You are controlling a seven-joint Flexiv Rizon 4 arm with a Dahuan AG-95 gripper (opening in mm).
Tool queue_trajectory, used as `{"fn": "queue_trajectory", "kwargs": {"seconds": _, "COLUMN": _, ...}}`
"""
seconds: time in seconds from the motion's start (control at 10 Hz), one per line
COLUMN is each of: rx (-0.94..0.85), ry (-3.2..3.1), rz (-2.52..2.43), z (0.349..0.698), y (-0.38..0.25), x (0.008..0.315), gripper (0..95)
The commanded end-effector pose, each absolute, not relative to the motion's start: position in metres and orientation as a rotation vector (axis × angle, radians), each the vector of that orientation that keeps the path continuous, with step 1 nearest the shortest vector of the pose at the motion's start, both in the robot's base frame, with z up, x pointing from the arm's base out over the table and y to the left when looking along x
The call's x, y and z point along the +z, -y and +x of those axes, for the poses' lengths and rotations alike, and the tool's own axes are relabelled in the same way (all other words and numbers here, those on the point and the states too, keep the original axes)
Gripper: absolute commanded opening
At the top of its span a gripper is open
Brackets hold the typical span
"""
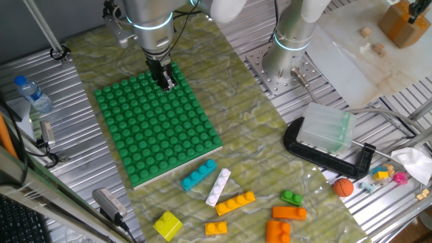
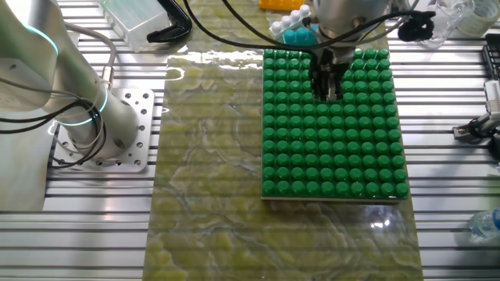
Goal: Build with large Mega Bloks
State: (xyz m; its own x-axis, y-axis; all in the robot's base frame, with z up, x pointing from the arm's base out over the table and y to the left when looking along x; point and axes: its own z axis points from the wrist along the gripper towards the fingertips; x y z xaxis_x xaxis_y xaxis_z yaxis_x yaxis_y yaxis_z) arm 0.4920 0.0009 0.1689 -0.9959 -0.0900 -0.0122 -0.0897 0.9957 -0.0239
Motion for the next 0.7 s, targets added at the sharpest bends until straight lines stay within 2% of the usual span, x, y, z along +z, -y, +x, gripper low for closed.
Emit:
{"fn": "queue_trajectory", "kwargs": {"seconds": 0.1, "rx": -0.039, "ry": -3.118, "rz": -0.146, "z": 0.4890, "y": -0.0001, "x": 0.1674, "gripper": 0.0}}
{"fn": "queue_trajectory", "kwargs": {"seconds": 0.7, "rx": -0.051, "ry": -3.123, "rz": -0.145, "z": 0.4845, "y": 0.0007, "x": 0.1651, "gripper": 0.0}}
